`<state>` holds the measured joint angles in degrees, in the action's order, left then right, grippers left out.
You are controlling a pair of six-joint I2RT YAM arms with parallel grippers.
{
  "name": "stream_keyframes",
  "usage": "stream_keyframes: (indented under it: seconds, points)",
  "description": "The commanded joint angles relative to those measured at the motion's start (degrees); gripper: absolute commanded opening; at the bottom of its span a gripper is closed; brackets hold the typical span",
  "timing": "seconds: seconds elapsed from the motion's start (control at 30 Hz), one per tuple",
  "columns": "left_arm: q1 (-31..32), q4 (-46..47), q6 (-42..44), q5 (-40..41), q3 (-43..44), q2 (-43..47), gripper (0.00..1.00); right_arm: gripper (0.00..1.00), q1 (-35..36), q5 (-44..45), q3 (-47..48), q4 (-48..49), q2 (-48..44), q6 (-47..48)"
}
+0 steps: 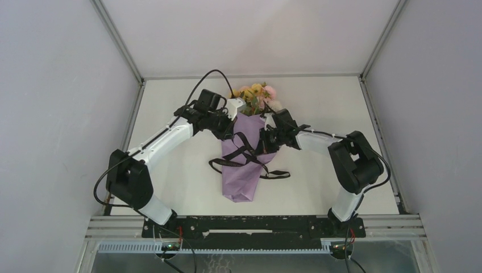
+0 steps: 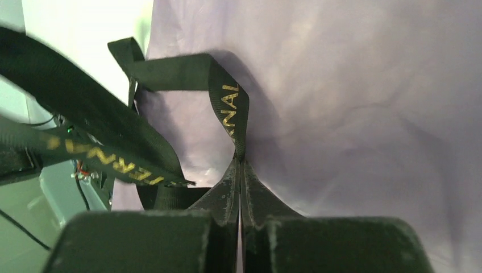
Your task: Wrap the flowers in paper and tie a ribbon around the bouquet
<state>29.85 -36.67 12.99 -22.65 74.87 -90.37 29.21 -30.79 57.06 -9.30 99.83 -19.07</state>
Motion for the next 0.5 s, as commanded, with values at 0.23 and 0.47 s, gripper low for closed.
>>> stream_keyframes:
  seconds: [0.23, 0.47]
  points:
    - [-7.53, -1.38, 1.38, 8.24, -10.53, 4.7, 0.17, 0.0, 1.68, -4.9, 2.05, 6.67, 4.07, -3.88]
    - [-6.02, -3.28, 12.63, 5.04, -11.21, 9.28, 0.48, 0.0, 2.27, -6.61, 2.09, 6.14, 4.66, -4.1]
